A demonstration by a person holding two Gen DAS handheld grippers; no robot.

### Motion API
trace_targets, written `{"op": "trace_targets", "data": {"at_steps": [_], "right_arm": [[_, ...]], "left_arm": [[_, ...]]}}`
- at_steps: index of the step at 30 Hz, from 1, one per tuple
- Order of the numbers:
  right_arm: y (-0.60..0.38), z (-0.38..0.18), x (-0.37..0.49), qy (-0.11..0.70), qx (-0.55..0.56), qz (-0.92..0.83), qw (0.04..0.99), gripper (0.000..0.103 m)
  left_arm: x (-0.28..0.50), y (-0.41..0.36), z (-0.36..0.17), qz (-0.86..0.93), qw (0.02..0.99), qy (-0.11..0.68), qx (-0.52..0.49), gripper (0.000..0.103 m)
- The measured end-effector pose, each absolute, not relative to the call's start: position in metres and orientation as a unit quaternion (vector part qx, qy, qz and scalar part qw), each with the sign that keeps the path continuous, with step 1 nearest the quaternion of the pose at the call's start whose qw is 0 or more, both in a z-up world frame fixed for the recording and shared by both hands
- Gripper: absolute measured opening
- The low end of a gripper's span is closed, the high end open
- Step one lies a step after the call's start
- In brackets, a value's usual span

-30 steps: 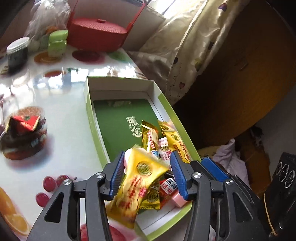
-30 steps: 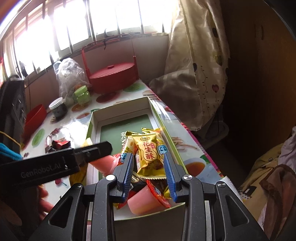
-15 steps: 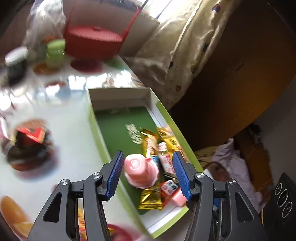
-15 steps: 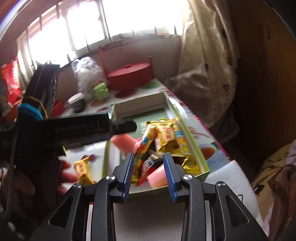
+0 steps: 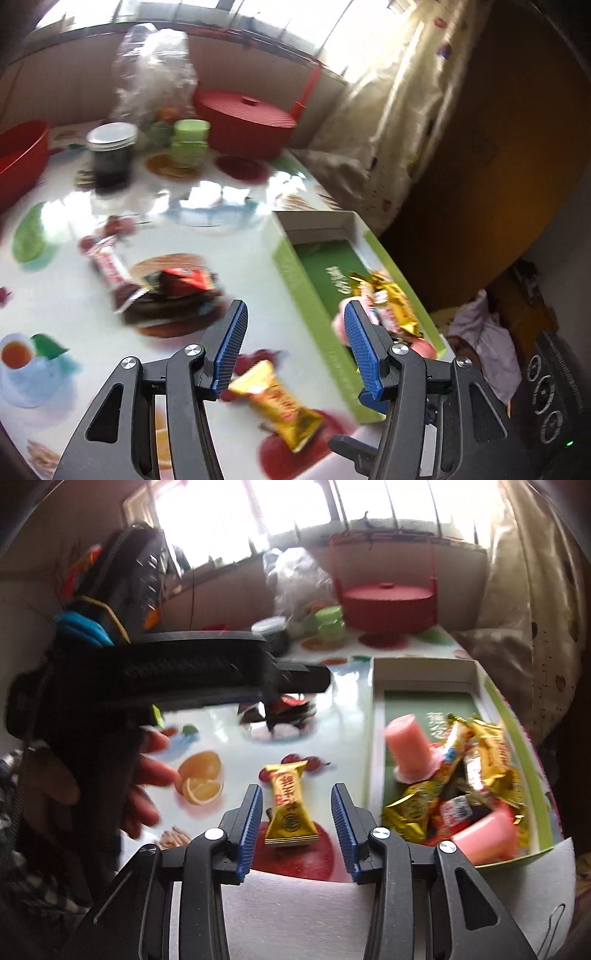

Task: Organize snacks
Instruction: 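Grasp the last yellow peanut candy on the table with the right gripper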

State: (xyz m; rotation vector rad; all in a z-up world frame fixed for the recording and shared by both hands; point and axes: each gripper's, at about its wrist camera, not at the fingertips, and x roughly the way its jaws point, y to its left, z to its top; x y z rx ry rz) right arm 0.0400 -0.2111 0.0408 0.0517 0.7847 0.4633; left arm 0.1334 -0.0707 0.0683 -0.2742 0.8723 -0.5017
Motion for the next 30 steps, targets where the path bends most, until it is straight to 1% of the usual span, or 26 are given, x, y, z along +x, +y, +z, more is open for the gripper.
{"op": "trace_targets", "data": {"at_steps": [3,11,12,15,16,18,23,24,25,26,30], "right_arm": [[-0.192,0.032,0.047,0.397,-0.003,0.218,0.892,0.042],[-0.165,0.008,0.067,0.428,-0.064,0.181,0.883,0.042],[-0.163,0.005,0.067,0.430,-0.068,0.178,0.883,0.035],[-0.161,-0.001,0.068,0.430,-0.082,0.166,0.883,0.026],[-0.161,0.000,0.068,0.429,-0.081,0.166,0.884,0.026],[-0.165,0.003,0.068,0.427,-0.065,0.178,0.884,0.021],[-0.173,0.020,0.061,0.404,-0.039,0.184,0.895,0.020],[-0.178,0.026,0.060,0.396,-0.028,0.186,0.899,0.016],[-0.180,0.030,0.059,0.390,-0.021,0.186,0.901,0.008],[-0.185,0.035,0.058,0.384,-0.015,0.182,0.905,0.005],[-0.202,0.049,0.057,0.376,0.014,0.189,0.907,0.005]], "left_arm": [[0.132,-0.054,0.064,-0.220,0.873,0.416,-0.132,0.056],[0.132,-0.030,0.051,-0.196,0.870,0.427,-0.151,0.056],[0.133,-0.028,0.049,-0.193,0.868,0.431,-0.154,0.056],[0.133,-0.023,0.046,-0.185,0.868,0.433,-0.157,0.056],[0.133,-0.023,0.045,-0.184,0.868,0.433,-0.159,0.056],[0.134,-0.023,0.045,-0.182,0.868,0.434,-0.158,0.056],[0.133,-0.022,0.046,-0.180,0.869,0.432,-0.157,0.056],[0.133,-0.021,0.047,-0.181,0.869,0.432,-0.159,0.056],[0.133,-0.020,0.047,-0.180,0.870,0.431,-0.159,0.056],[0.132,-0.019,0.048,-0.179,0.870,0.430,-0.159,0.056],[0.132,-0.015,0.047,-0.173,0.871,0.430,-0.162,0.056]]}}
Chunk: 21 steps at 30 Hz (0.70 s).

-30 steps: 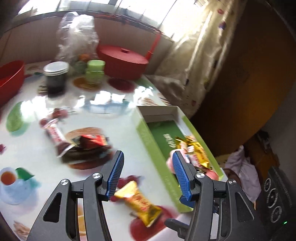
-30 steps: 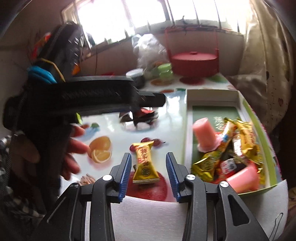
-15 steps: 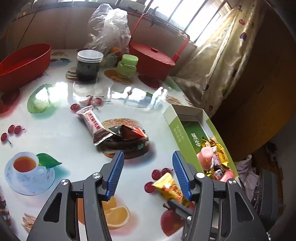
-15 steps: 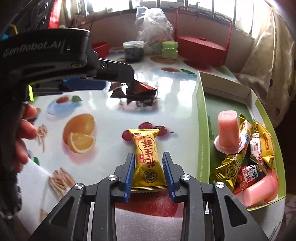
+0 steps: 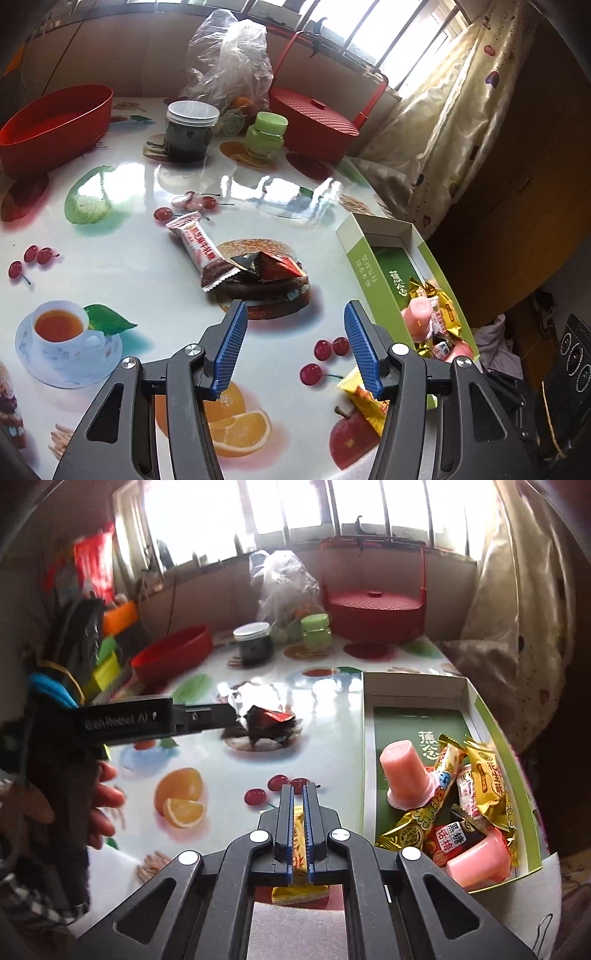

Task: Organize snacks
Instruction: 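Grasp the last yellow peanut candy on the table with the right gripper, then carry the peanut candy into the box and open the right gripper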

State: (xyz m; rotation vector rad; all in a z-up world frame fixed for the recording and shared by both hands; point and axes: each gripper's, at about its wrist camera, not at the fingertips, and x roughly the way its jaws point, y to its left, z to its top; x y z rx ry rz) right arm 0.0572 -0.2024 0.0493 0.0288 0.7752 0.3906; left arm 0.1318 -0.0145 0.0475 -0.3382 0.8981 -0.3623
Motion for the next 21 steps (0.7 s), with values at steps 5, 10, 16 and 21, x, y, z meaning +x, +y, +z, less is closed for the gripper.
{"op": "trace_targets", "data": {"at_steps": [5,10,16,21], "right_arm": [[-0.191,0.037,0.054,0.401,-0.020,0.211,0.891,0.024],[-0.177,0.016,0.059,0.431,-0.038,0.201,0.879,0.040],[-0.168,0.002,0.063,0.446,-0.071,0.174,0.875,0.020],[-0.172,0.009,0.059,0.432,-0.057,0.187,0.880,0.020]], "left_arm": [[0.130,-0.011,0.044,-0.170,0.869,0.434,-0.164,0.056],[0.128,-0.009,0.043,-0.168,0.869,0.436,-0.163,0.056],[0.127,-0.006,0.043,-0.165,0.869,0.438,-0.163,0.056],[0.126,-0.003,0.043,-0.161,0.870,0.437,-0.164,0.056]]}}
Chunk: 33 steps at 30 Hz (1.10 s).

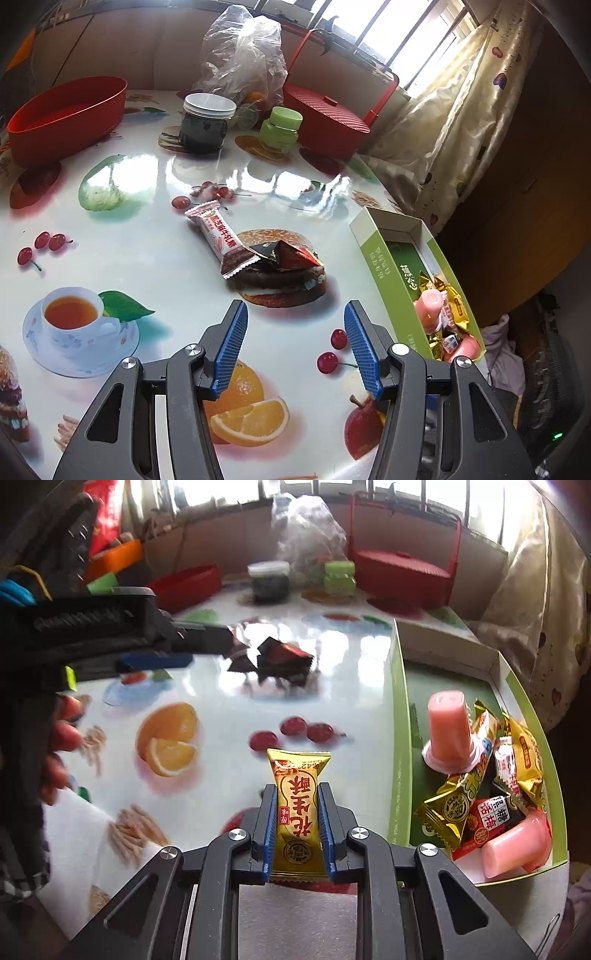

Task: Organize snacks
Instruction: 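Carry the peanut candy into the box and open the right gripper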

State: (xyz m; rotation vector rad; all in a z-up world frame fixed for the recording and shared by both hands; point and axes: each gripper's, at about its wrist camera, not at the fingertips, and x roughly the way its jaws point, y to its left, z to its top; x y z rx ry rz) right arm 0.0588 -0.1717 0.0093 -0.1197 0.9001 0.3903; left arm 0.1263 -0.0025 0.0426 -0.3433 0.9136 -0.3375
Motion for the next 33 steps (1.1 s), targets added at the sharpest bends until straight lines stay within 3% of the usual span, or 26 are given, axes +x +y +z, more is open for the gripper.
{"op": "trace_targets", "data": {"at_steps": [11,26,33], "right_arm": [[-0.232,0.071,0.048,0.350,0.009,0.100,0.931,0.020],[-0.273,0.046,0.059,0.393,0.005,-0.015,0.919,0.020],[-0.267,0.051,0.060,0.385,-0.001,-0.020,0.923,0.027]], "left_arm": [[0.128,0.001,0.040,-0.156,0.870,0.440,-0.160,0.056],[0.130,-0.009,0.038,-0.143,0.878,0.443,-0.114,0.056],[0.132,-0.011,0.040,-0.139,0.884,0.436,-0.094,0.056]]}}
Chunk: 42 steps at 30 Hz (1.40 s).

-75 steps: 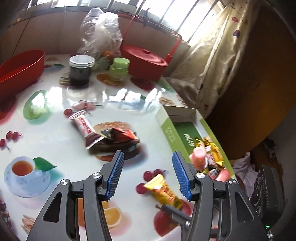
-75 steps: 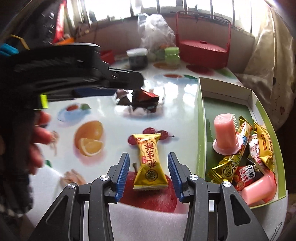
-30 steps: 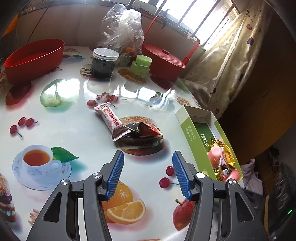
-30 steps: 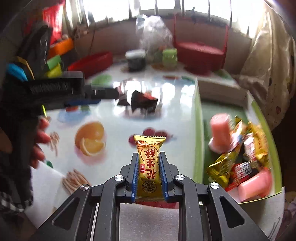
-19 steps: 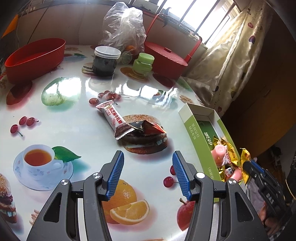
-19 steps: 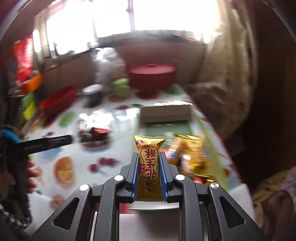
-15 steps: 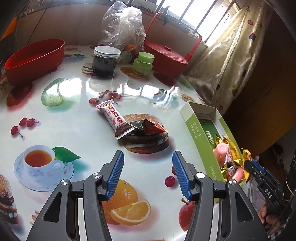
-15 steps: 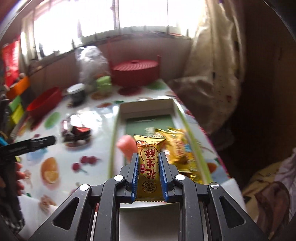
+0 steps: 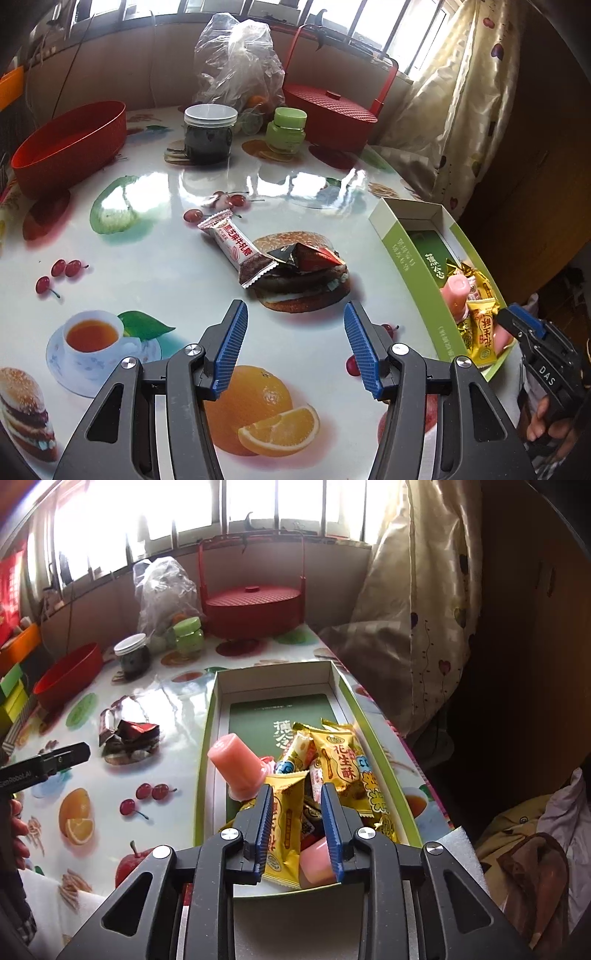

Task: Organize snacks
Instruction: 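Carry the peanut candy into the box and open the right gripper, then grasp the white-red nougat candy with the left gripper while the right grasps the red-black candy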

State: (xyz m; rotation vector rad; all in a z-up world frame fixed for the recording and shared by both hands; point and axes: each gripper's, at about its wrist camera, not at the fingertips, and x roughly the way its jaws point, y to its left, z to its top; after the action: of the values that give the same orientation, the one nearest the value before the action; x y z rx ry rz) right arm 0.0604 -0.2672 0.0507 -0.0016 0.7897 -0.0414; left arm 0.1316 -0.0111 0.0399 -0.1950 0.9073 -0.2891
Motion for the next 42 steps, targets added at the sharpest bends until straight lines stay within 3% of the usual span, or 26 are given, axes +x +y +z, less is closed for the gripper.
{"op": "trace_targets", "data": {"at_steps": [17,42], "right_arm": [[-0.211,0.073,0.077,0.347,-0.011,0.055,0.936,0.035],[-0.137,0.021,0.176,0.421,0.027,0.155,0.893,0.047]], "left_arm": [[0.132,0.003,0.048,-0.122,0.896,0.419,-0.083,0.056],[0.167,0.045,0.031,-0.104,0.882,0.438,-0.137,0.056]]}}
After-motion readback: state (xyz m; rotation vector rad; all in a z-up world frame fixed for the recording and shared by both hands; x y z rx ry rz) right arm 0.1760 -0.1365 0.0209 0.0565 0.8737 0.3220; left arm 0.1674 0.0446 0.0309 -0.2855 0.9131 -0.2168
